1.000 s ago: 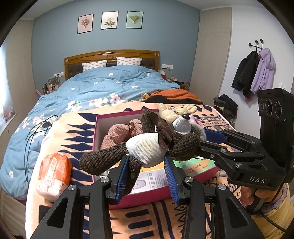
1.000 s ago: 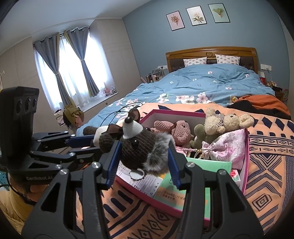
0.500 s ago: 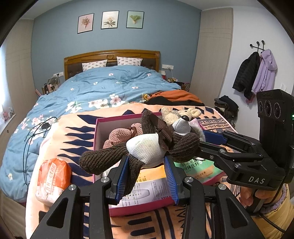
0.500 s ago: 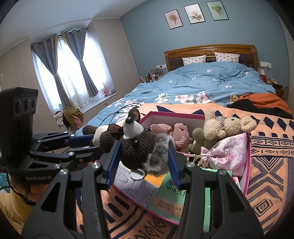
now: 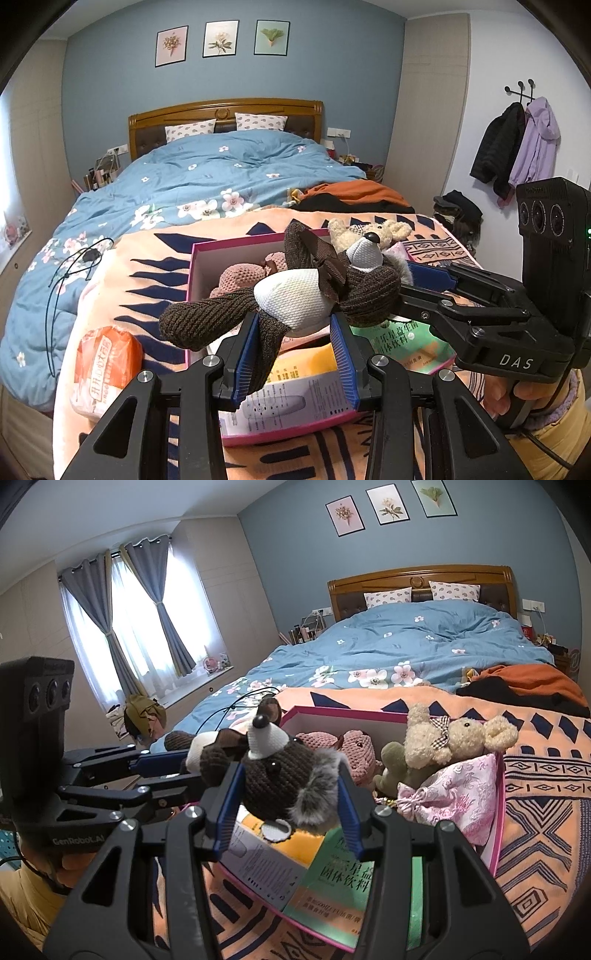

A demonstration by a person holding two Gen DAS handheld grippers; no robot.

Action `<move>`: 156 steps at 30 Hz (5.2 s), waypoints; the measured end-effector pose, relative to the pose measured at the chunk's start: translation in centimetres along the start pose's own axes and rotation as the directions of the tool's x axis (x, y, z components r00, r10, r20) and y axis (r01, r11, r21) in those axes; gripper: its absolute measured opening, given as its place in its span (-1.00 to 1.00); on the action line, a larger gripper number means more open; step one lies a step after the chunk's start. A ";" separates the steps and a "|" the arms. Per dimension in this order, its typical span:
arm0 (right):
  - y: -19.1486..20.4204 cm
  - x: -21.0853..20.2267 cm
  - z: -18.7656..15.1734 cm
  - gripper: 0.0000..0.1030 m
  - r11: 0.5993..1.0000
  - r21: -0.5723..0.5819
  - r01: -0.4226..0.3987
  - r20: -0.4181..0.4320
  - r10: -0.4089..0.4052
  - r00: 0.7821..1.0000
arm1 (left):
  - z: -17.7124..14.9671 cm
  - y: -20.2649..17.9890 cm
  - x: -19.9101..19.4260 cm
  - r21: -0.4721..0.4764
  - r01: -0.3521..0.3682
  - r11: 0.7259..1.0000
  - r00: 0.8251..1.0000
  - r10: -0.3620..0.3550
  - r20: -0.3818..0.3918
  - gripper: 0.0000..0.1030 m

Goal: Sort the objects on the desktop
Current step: 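Carry the brown plush toy over the pink box with both grippers, then lower the brown plush toy into the pink box with both grippers, then open both grippers to release the plush toy and lift away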

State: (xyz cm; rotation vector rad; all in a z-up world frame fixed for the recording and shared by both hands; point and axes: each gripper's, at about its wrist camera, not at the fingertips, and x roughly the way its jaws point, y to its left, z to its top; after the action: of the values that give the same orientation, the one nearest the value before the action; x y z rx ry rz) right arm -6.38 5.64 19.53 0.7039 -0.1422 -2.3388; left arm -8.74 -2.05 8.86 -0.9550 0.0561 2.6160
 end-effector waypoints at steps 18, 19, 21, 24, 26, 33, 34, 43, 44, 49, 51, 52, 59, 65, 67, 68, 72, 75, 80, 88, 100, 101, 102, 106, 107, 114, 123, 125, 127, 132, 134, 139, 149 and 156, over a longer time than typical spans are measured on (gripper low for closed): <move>-0.4 1.4 0.8 -0.02 1.000 -0.004 0.022 -0.015 -0.022 1.000 | 0.9 0.6 1.4 -0.011 -0.008 1.000 1.000 0.008 -0.001 -0.25; -0.4 1.5 0.9 -0.02 1.000 -0.005 0.023 -0.016 -0.023 1.000 | 1.0 0.6 1.6 -0.012 -0.010 1.000 1.000 0.009 -0.002 -0.25; -0.4 1.7 1.0 -0.02 1.000 -0.007 0.026 -0.019 -0.026 0.999 | 1.1 0.7 1.8 -0.013 -0.011 1.000 1.000 0.011 -0.005 -0.25; -0.5 2.0 1.2 -0.02 1.000 -0.008 0.030 -0.021 -0.030 0.999 | 1.2 0.8 2.0 -0.010 -0.014 1.000 1.000 0.014 -0.005 -0.25; -0.7 2.2 1.3 -0.02 1.000 -0.006 0.031 -0.025 -0.031 0.999 | 1.4 1.0 2.3 -0.014 -0.011 1.000 1.000 0.011 -0.008 -0.25; -1.4 2.5 1.6 -0.02 0.999 -0.001 0.036 -0.027 -0.036 0.999 | 1.8 0.9 2.9 -0.009 -0.015 1.000 1.000 0.014 -0.009 -0.25; -1.5 2.6 1.6 -0.02 0.999 0.000 0.037 -0.027 -0.037 0.999 | 1.8 0.9 3.0 -0.008 -0.015 1.000 1.000 0.015 -0.009 -0.25; -1.6 3.1 1.9 -0.02 0.999 -0.004 0.046 -0.030 -0.046 0.998 | 2.2 1.1 3.6 -0.008 -0.022 1.000 1.000 0.022 -0.011 -0.25; -1.6 3.2 2.0 -0.02 0.999 -0.007 0.048 -0.031 -0.048 0.998 | 2.3 1.2 3.6 -0.008 -0.023 1.000 1.000 0.023 -0.012 -0.25; -1.9 3.5 2.2 -0.02 0.999 -0.010 0.052 -0.036 -0.052 0.998 | 2.3 1.1 3.7 -0.006 -0.024 1.000 1.000 0.023 -0.012 -0.25; -2.0 3.6 2.3 -0.02 0.998 -0.011 0.055 -0.036 -0.055 0.998 | 2.4 1.2 3.8 -0.006 -0.025 1.000 1.000 0.025 -0.011 -0.25; -2.1 3.7 2.3 -0.02 0.998 -0.011 0.056 -0.037 -0.056 0.998 | 2.4 1.3 3.9 -0.006 -0.026 1.000 1.000 0.026 -0.012 -0.25; -2.5 4.2 2.5 -0.02 0.998 -0.009 0.061 -0.041 -0.061 0.997 | 2.6 1.5 4.3 -0.009 -0.022 1.000 1.000 0.022 -0.017 -0.25; -2.7 4.6 3.0 -0.02 0.998 -0.007 0.065 -0.048 -0.065 0.997 | 3.3 1.8 4.8 -0.014 -0.023 1.000 1.000 0.022 -0.021 -0.25; -2.8 4.7 3.1 -0.02 0.998 -0.006 0.065 -0.052 -0.065 0.997 | 3.6 2.0 5.0 -0.018 -0.018 1.000 1.000 0.018 -0.024 -0.25; -2.9 4.8 3.3 -0.02 0.998 -0.004 0.064 -0.053 -0.064 0.997 | 3.7 2.2 5.1 -0.022 -0.015 1.000 1.000 0.015 -0.025 -0.25; -3.0 5.1 3.6 -0.02 0.998 0.001 0.066 -0.056 -0.066 0.996 | 4.2 2.6 5.5 -0.026 -0.015 1.000 1.000 0.015 -0.027 -0.25; -3.0 5.5 3.8 -0.02 0.998 0.002 0.069 -0.061 -0.069 0.996 | 4.4 2.8 5.9 -0.029 -0.020 0.999 0.999 0.019 -0.033 -0.25; -3.0 6.3 4.1 -0.02 0.996 -0.007 0.085 -0.077 -0.085 0.993 | 4.7 3.3 6.7 -0.041 -0.018 0.999 0.999 0.017 -0.041 -0.25; -3.3 7.7 5.0 -0.02 0.995 -0.010 0.101 -0.100 -0.102 0.990 | 5.2 4.5 7.9 -0.080 -0.009 0.997 0.999 0.006 -0.045 -0.25; -3.7 9.6 5.6 -0.02 0.992 -0.013 0.124 -0.137 -0.125 0.983 | 5.5 5.2 9.3 -0.103 -0.021 0.994 0.998 0.015 -0.059 -0.25; -3.7 9.7 5.7 -0.02 0.992 -0.012 0.124 -0.139 -0.125 0.982 | 5.6 5.3 9.4 -0.109 -0.018 0.994 0.998 0.012 -0.062 -0.25; -3.8 9.9 5.8 -0.02 0.992 -0.011 0.127 -0.143 -0.127 0.982 | 5.5 5.4 9.5 -0.116 -0.016 0.993 0.998 0.009 -0.062 -0.25; -4.0 10.5 6.0 -0.03 0.991 -0.010 0.135 -0.152 -0.135 0.979 | 5.5 6.0 9.9 -0.132 -0.014 0.991 0.998 0.006 -0.064 -0.25; -4.0 10.6 6.0 -0.03 0.991 -0.009 0.136 -0.155 -0.136 0.978 | 5.5 6.1 10.1 -0.137 -0.014 0.990 0.998 0.005 -0.069 -0.25; -4.2 11.6 5.9 -0.05 0.989 -0.020 0.149 -0.177 -0.150 0.973 | 5.4 6.5 10.9 -0.152 -0.020 0.988 0.996 0.007 -0.084 -0.25; -4.3 12.7 5.5 -0.15 0.984 -0.046 0.172 -0.206 -0.178 0.962 | 5.4 6.8 11.9 -0.161 -0.036 0.986 0.994 0.019 -0.110 -0.25; -4.4 12.8 5.5 -0.15 0.984 -0.046 0.174 -0.206 -0.180 0.962 | 5.4 6.8 12.0 -0.157 -0.047 0.986 0.993 0.029 -0.113 -0.25; -4.4 13.1 5.4 -0.15 0.982 -0.048 0.181 -0.217 -0.187 0.958 | 5.5 6.7 12.3 -0.152 -0.081 0.985 0.990 0.062 -0.126 -0.25; -4.4 13.7 5.0 -0.13 0.979 -0.062 0.193 -0.241 -0.203 0.949 | 5.4 7.2 12.6 -0.169 -0.103 0.980 0.986 0.078 -0.147 -0.25; -4.4 13.7 5.0 -0.13 0.979 -0.061 0.195 -0.242 -0.204 0.949 | 5.4 7.1 12.5 -0.162 -0.112 0.980 0.986 0.089 -0.144 -0.24; -4.4 13.6 4.9 -0.13 0.980 -0.053 0.190 -0.241 -0.197 0.950 | 5.4 6.8 12.4 -0.136 -0.165 0.977 0.978 0.144 -0.152 -0.21; -4.4 12.0 4.8 -0.12 0.984 -0.030 0.178 -0.216 -0.180 0.960 | 5.1 7.5 12.0 -0.163 -0.174 0.971 0.977 0.148 -0.156 -0.21; -4.2 11.1 4.8 -0.12 0.985 -0.016 0.173 -0.201 -0.173 0.964 | 4.5 7.7 10.9 -0.177 -0.190 0.966 0.978 0.169 -0.125 -0.08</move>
State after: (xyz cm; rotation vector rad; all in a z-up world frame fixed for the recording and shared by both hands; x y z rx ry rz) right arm -18.26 1.34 17.41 0.9846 0.0092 -2.4133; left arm -21.90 -5.16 4.85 -1.2093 -0.0829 2.7709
